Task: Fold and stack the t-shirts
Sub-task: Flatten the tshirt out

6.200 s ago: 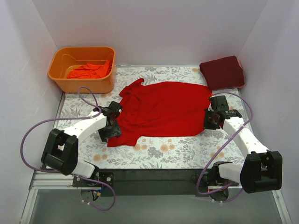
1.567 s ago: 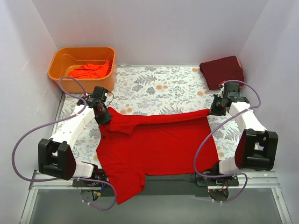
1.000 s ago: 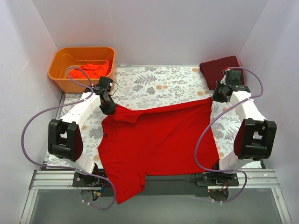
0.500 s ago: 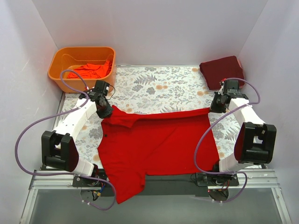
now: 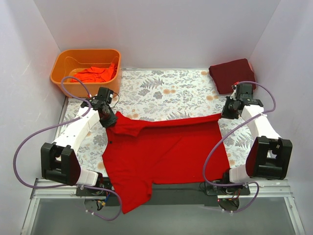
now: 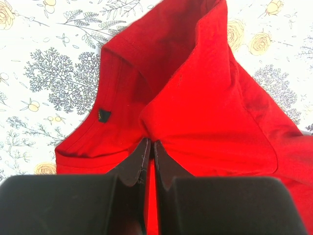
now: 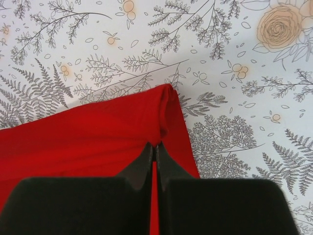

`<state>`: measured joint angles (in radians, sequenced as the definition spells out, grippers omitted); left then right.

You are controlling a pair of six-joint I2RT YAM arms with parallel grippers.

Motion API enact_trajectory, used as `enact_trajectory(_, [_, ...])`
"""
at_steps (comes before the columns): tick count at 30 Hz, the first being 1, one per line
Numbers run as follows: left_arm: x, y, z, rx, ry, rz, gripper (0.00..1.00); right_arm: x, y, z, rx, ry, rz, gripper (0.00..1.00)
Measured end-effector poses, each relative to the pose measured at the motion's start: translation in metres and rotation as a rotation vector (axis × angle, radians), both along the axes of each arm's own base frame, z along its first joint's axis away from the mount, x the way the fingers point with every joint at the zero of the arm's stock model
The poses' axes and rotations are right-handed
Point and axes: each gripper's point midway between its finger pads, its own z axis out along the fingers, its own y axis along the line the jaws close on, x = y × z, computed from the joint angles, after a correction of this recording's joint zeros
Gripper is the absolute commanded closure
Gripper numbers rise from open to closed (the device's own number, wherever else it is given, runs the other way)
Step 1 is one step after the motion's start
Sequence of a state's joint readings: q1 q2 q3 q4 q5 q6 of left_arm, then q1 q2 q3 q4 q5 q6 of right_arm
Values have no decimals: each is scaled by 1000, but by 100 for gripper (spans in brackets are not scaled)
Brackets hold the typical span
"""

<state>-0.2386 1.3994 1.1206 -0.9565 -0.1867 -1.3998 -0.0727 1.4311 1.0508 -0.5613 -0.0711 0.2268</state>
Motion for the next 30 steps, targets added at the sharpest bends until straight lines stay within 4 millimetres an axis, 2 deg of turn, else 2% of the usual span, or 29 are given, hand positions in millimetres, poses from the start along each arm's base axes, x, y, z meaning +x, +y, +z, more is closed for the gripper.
enact_trajectory(8, [3, 2, 3, 8, -12, 15, 100, -1, -7, 13, -23, -36, -28, 99])
enact_trajectory(12, [14, 3, 12, 22, -40, 20, 100, 3, -8, 13, -22, -36, -32, 99])
enact_trajectory(16, [46, 3, 19, 36, -81, 37, 100, 22, -9, 13, -17, -42, -35, 99])
enact_trajectory(20, [82, 10, 17, 73, -113, 67, 100, 44, -9, 6, -3, -36, -32, 99])
enact_trajectory(24, [125, 15, 15, 115, -143, 82, 100, 71, -6, -5, 23, -28, -25, 99])
enact_trajectory(27, [145, 15, 5, 137, -143, 76, 100, 80, -6, -11, 27, -18, -21, 99])
enact_trajectory(30, [152, 14, -6, 146, -127, 67, 100, 87, -7, -17, 25, -8, -17, 99])
